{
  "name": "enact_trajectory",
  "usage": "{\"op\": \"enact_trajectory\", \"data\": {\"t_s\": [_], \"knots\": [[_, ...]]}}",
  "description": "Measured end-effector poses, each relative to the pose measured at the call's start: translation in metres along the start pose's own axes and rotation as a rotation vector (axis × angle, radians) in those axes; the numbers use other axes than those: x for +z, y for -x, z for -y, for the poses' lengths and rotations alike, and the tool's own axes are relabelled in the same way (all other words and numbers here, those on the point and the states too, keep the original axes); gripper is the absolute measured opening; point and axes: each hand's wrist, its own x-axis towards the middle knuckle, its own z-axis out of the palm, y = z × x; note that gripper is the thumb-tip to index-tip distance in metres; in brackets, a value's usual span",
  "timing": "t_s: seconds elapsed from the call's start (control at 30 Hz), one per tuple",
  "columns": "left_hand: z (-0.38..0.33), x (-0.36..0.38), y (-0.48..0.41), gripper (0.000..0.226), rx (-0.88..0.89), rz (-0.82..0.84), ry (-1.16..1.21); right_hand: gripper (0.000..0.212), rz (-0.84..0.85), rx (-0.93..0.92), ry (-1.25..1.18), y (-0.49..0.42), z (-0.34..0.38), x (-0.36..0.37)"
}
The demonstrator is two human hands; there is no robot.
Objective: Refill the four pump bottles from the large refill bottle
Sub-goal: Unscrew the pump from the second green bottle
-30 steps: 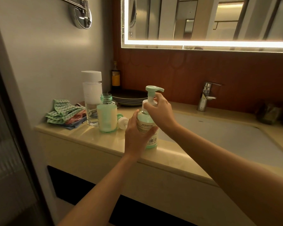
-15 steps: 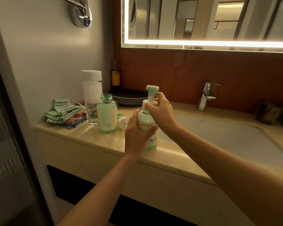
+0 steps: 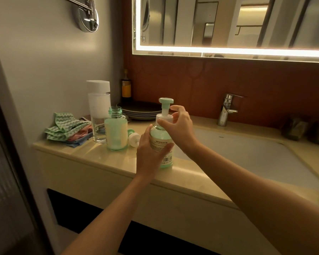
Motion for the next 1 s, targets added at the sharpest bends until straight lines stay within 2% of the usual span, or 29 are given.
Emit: {"op": "enact_trajectory", "data": {"t_s": [0.17,0.37,0.47,0.7,0.9,1.0], "knots": [[0.001,0.000,0.000,0.080,0.002,-0.010,0.002,0.060,0.095,0.013,-0.080,0.004,0.002,-0.001],[-0.001,-0.001,0.000,0.080,-0.004,0.005,0.004,0.067,-0.031,-0.014,0.074,0.002,0.003,0.000],[0.000,0.000,0.000,0.080,-0.006,0.003,0.004,0.067,-0.012,0.001,0.078,0.001,0.005,-0.001],[0.000,0.003,0.001,0.079,-0.010,-0.030,0.021,0.065,0.140,0.003,-0.055,0.000,0.000,-0.004],[0.003,0.000,-0.009,0.076,0.006,0.010,0.020,0.056,0.136,0.001,-0.110,-0.011,-0.005,-0.004],[0.005,-0.001,-0.021,0.078,0.002,0.028,-0.010,0.046,0.061,-0.002,-0.209,-0.028,0.000,-0.013]]}}
